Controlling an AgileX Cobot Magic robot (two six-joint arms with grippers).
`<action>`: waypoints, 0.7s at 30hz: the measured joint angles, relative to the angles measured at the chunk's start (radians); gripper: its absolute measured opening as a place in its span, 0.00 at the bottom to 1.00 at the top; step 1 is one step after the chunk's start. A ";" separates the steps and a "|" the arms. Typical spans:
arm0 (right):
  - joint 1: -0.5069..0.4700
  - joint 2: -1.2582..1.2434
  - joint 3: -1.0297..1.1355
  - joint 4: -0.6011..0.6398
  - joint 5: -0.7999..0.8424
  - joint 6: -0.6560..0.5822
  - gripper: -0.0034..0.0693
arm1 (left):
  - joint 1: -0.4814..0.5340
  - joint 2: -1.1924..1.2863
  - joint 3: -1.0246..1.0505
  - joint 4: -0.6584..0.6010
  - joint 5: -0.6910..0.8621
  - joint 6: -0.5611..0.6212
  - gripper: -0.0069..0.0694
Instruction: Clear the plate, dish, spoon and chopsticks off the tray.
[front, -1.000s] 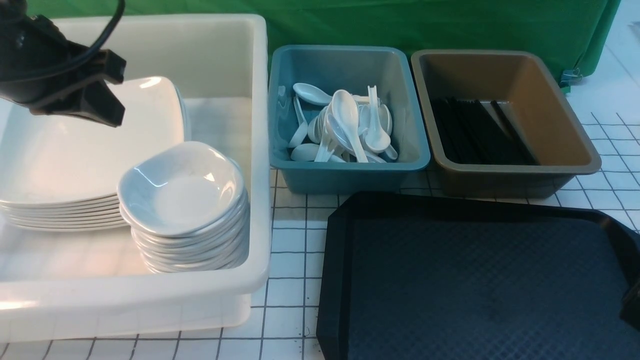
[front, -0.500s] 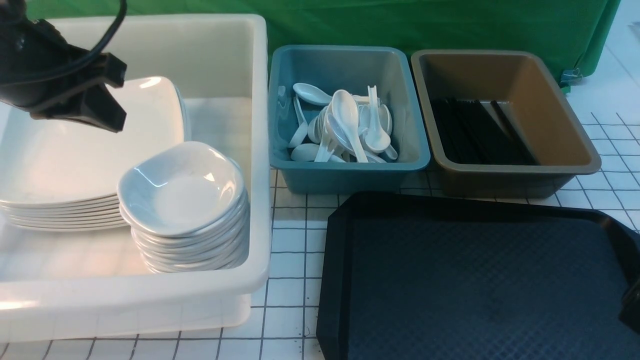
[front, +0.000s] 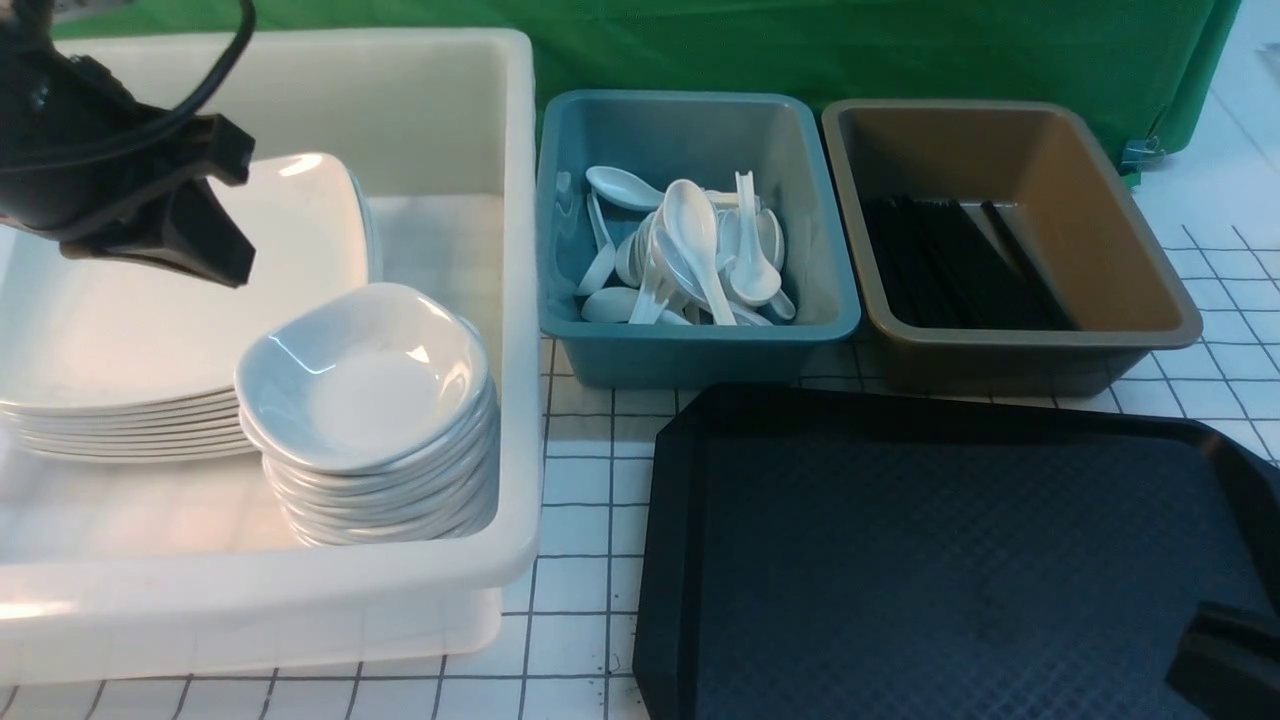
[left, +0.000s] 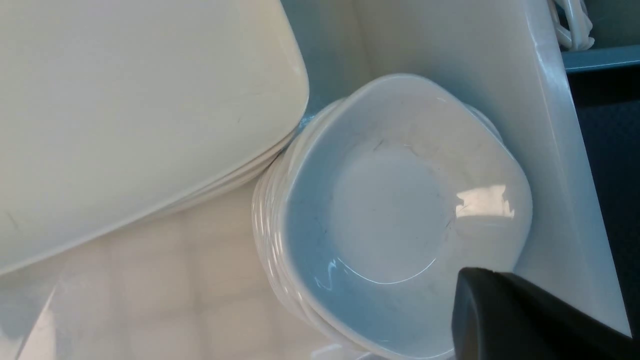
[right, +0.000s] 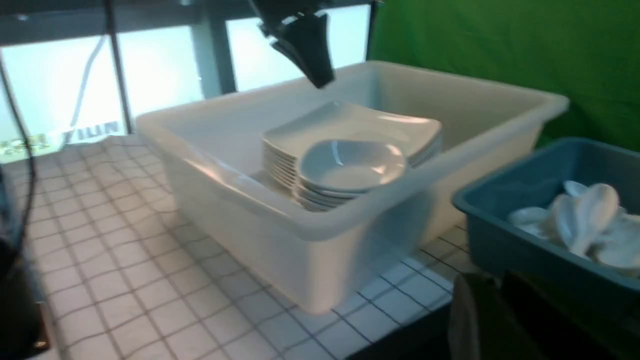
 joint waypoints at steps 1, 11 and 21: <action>-0.084 -0.032 0.038 0.001 -0.009 0.000 0.16 | 0.000 0.000 0.000 0.000 0.002 0.000 0.09; -0.655 -0.255 0.328 0.001 -0.015 0.000 0.19 | 0.000 0.000 0.000 0.000 0.056 0.000 0.09; -0.961 -0.310 0.362 0.018 0.018 0.000 0.21 | 0.000 0.000 0.000 0.008 0.065 0.000 0.09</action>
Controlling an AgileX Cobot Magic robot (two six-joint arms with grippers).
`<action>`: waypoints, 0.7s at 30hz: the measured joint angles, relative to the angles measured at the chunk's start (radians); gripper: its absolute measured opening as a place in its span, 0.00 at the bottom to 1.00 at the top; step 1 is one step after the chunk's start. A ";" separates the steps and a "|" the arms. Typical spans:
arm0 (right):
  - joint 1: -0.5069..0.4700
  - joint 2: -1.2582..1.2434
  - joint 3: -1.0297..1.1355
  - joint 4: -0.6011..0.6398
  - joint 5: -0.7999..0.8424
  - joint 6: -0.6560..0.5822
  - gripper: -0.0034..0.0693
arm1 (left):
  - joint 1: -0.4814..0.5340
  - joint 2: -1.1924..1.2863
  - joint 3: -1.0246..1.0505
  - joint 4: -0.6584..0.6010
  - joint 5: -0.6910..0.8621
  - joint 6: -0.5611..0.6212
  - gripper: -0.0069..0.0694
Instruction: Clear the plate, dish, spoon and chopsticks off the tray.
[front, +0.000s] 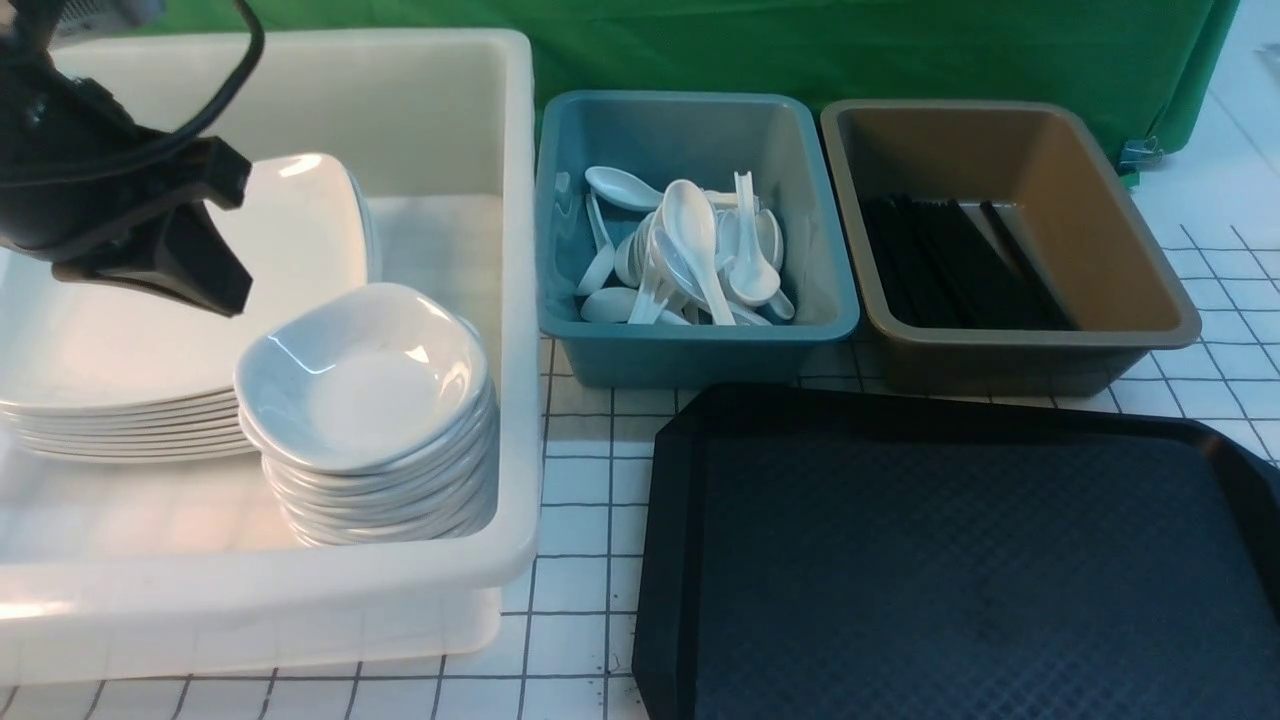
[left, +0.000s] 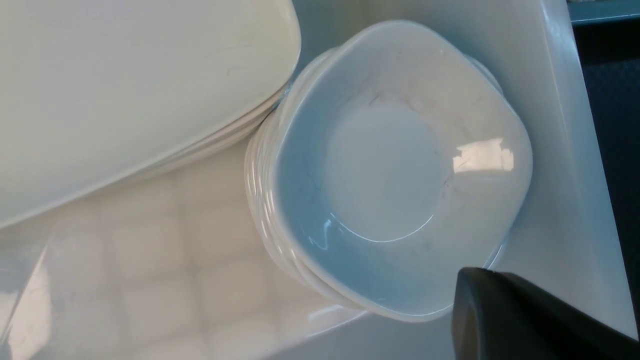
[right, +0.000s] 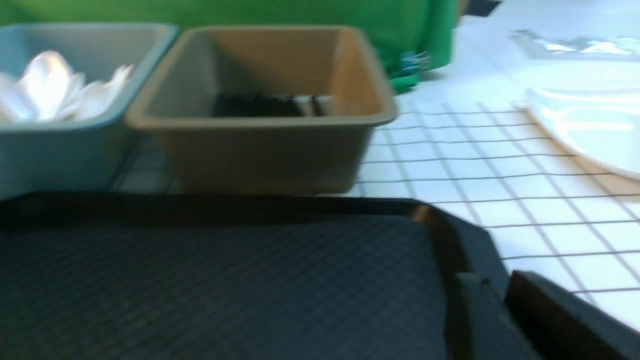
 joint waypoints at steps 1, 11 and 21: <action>-0.012 0.000 0.000 0.008 -0.003 0.000 0.22 | 0.000 0.000 0.000 0.001 0.000 0.000 0.09; -0.030 0.000 0.000 0.020 -0.010 0.000 0.24 | 0.000 0.000 0.000 0.002 0.000 0.000 0.09; -0.030 0.000 0.000 0.085 -0.010 0.000 0.28 | 0.000 0.000 0.000 0.002 0.000 0.000 0.09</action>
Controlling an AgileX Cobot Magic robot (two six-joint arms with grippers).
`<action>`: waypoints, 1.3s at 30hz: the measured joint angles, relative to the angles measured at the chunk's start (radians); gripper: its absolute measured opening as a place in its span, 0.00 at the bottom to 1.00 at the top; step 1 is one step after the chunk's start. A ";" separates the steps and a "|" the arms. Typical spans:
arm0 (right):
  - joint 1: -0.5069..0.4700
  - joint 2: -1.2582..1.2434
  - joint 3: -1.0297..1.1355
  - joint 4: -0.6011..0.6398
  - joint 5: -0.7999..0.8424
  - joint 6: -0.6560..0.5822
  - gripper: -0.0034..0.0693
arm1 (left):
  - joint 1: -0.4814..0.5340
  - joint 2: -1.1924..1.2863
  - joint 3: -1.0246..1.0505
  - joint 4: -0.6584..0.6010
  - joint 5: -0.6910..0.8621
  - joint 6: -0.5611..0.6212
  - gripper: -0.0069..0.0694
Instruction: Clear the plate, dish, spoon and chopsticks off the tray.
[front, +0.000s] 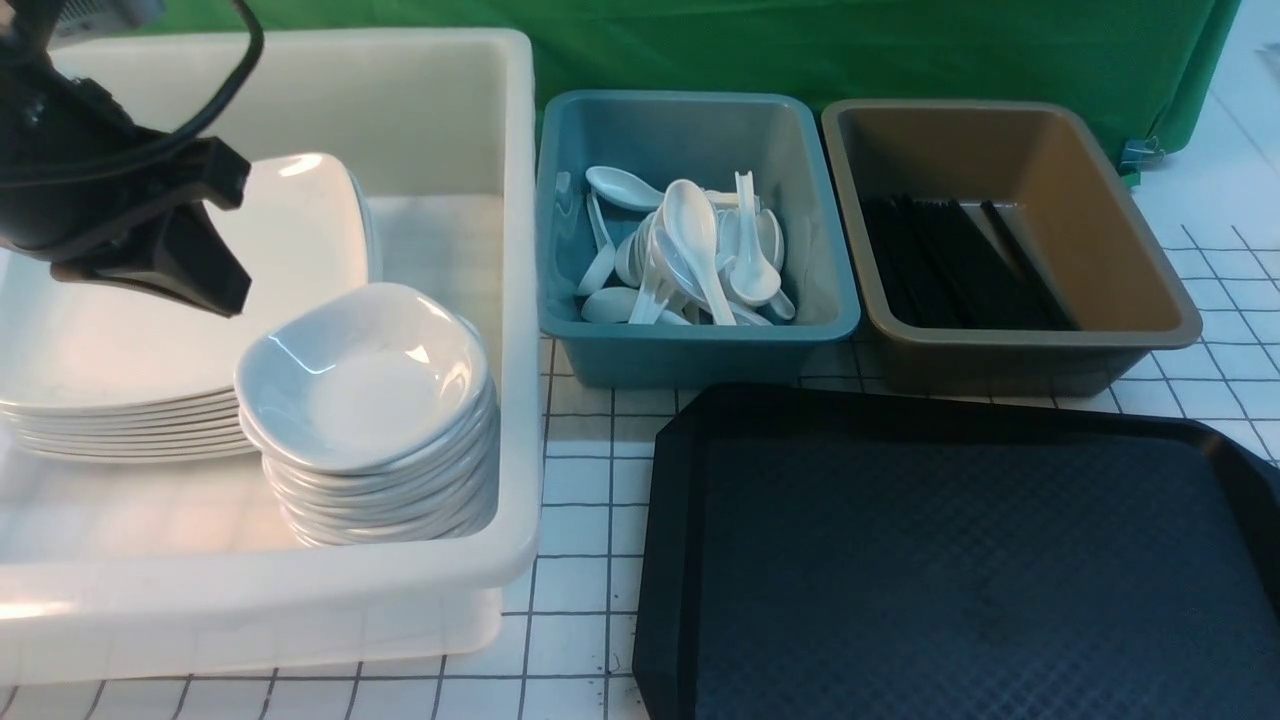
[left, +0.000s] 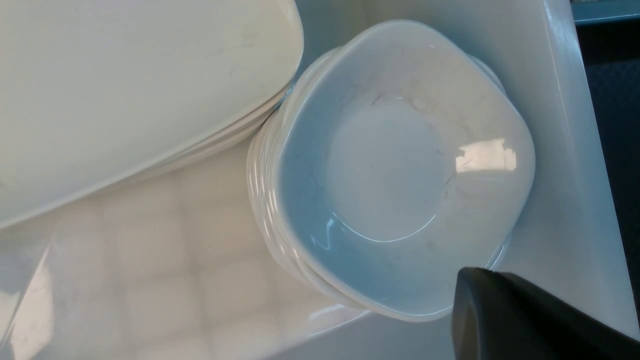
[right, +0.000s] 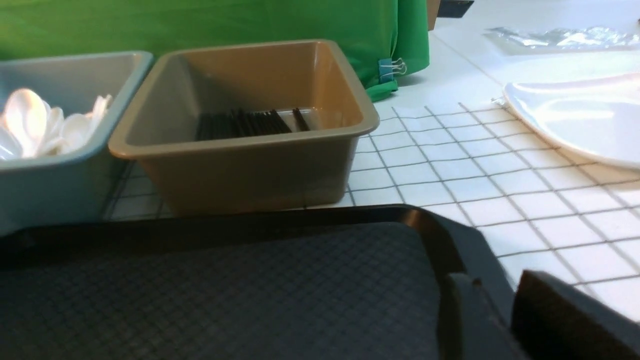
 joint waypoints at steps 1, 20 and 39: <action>0.000 0.000 0.000 0.018 0.000 0.000 0.28 | 0.000 0.000 0.000 0.000 0.000 0.000 0.09; 0.000 0.000 0.000 0.051 0.037 -0.187 0.33 | 0.000 -0.002 0.000 0.000 0.001 0.041 0.09; 0.003 0.000 0.000 0.052 0.038 -0.262 0.37 | 0.000 -0.040 0.000 0.018 0.003 0.090 0.09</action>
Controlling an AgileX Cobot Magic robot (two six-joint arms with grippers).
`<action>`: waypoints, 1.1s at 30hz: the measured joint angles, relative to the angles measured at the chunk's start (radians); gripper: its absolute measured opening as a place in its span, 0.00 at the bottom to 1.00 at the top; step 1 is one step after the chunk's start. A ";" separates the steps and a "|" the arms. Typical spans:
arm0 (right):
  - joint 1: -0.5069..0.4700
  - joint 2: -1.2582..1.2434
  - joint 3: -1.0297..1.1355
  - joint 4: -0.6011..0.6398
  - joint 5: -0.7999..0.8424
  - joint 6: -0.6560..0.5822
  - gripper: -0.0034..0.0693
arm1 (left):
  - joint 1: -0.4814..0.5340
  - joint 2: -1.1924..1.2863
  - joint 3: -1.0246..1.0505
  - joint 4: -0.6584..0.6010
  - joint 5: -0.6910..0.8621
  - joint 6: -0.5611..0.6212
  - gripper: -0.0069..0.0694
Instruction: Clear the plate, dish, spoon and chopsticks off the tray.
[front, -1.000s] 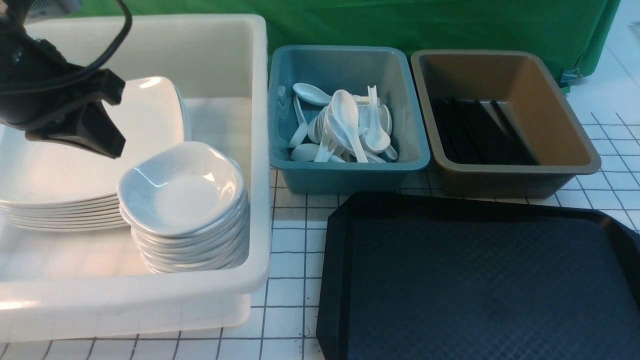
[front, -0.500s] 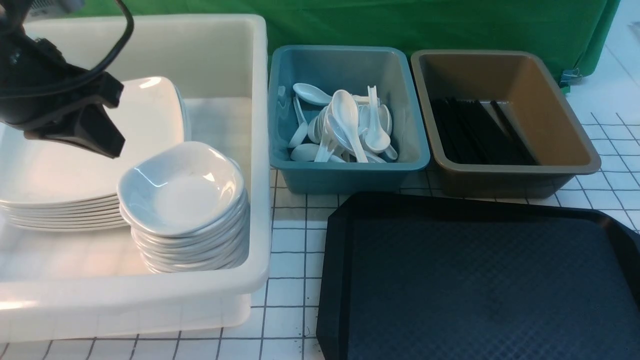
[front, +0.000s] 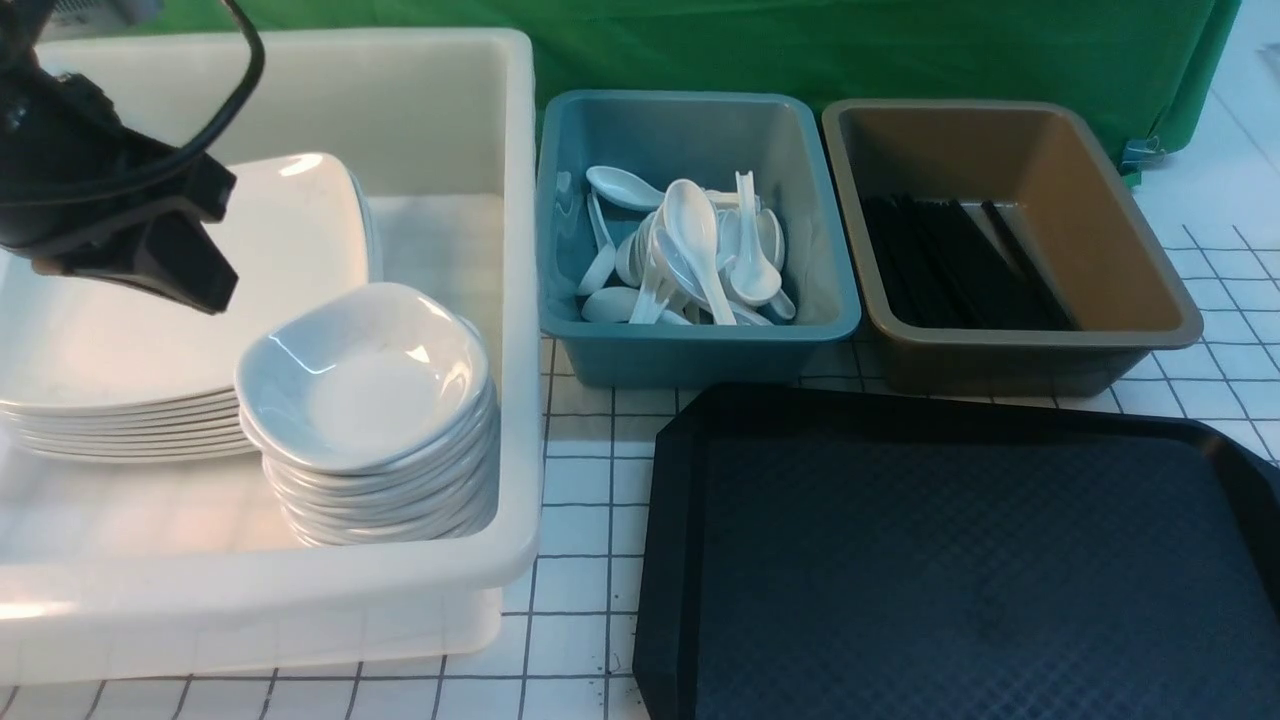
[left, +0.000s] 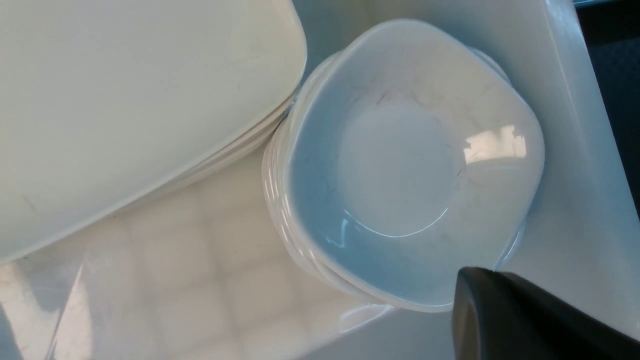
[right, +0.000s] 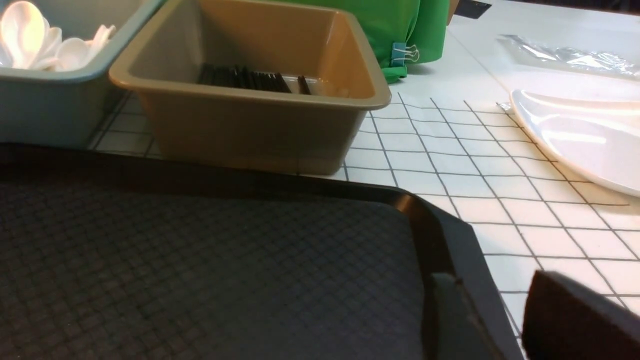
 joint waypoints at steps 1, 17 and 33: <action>0.003 0.000 0.000 0.000 0.000 0.000 0.37 | 0.000 -0.015 0.000 0.000 0.000 0.004 0.09; 0.074 0.000 0.000 0.000 0.000 0.000 0.38 | 0.000 -0.437 0.124 -0.040 -0.017 0.012 0.09; 0.074 0.000 0.000 0.000 0.000 0.000 0.38 | 0.000 -1.185 0.897 -0.423 -0.996 0.047 0.09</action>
